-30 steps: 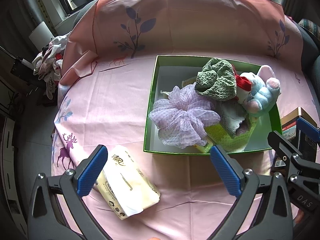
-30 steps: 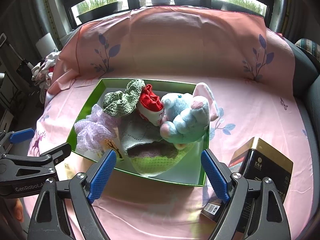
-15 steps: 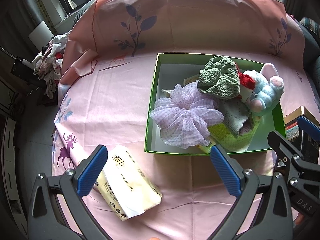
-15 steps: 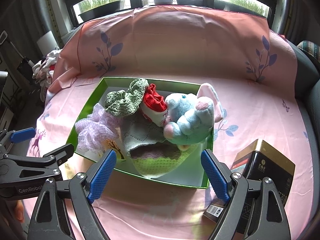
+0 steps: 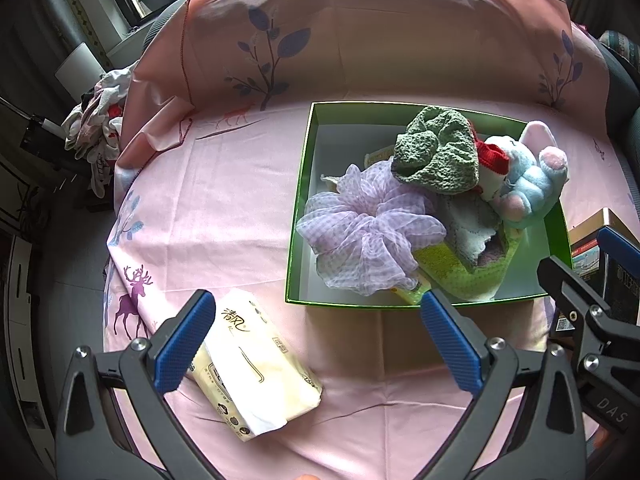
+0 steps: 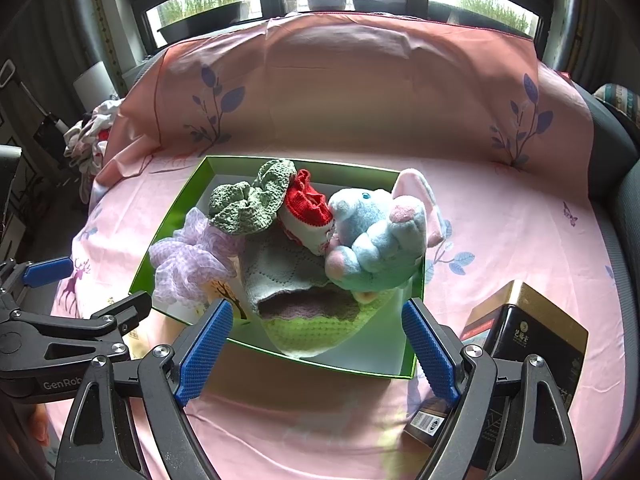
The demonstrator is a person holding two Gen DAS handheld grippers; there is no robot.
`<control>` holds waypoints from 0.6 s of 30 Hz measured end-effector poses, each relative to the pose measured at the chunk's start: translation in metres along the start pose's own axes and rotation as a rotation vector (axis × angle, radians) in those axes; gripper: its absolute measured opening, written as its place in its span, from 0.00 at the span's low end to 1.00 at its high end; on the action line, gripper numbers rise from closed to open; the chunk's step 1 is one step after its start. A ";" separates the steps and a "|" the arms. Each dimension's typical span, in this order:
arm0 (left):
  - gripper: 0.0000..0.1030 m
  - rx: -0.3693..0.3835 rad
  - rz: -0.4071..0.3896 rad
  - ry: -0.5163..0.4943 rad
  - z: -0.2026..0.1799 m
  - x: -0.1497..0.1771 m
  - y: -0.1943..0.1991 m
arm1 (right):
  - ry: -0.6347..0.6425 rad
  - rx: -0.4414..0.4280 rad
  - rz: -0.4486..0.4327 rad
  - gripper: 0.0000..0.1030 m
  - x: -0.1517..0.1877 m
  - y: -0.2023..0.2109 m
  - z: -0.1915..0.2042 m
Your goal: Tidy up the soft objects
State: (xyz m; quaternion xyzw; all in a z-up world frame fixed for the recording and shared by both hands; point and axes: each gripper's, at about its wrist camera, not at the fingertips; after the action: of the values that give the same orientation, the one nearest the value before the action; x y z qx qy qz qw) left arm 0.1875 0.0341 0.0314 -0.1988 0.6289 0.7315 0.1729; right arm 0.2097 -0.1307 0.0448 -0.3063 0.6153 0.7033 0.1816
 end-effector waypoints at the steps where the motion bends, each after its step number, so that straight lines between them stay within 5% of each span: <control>1: 0.99 0.000 0.000 0.000 0.000 0.000 0.000 | 0.000 -0.001 0.000 0.84 0.000 0.000 0.000; 18: 0.99 -0.001 0.004 -0.002 -0.005 -0.002 -0.001 | -0.008 0.005 0.001 0.84 0.000 -0.003 -0.003</control>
State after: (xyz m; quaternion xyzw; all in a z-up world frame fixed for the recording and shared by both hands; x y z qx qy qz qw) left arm 0.1901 0.0297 0.0307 -0.1967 0.6289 0.7322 0.1720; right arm 0.2122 -0.1335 0.0426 -0.3029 0.6165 0.7029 0.1846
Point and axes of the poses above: each gripper's, at about its wrist camera, not at the fingertips, and y roughly against the way its jaws point, z to its left, x to its underside, and after that the axes turned 6 degrees about -z, right-handed
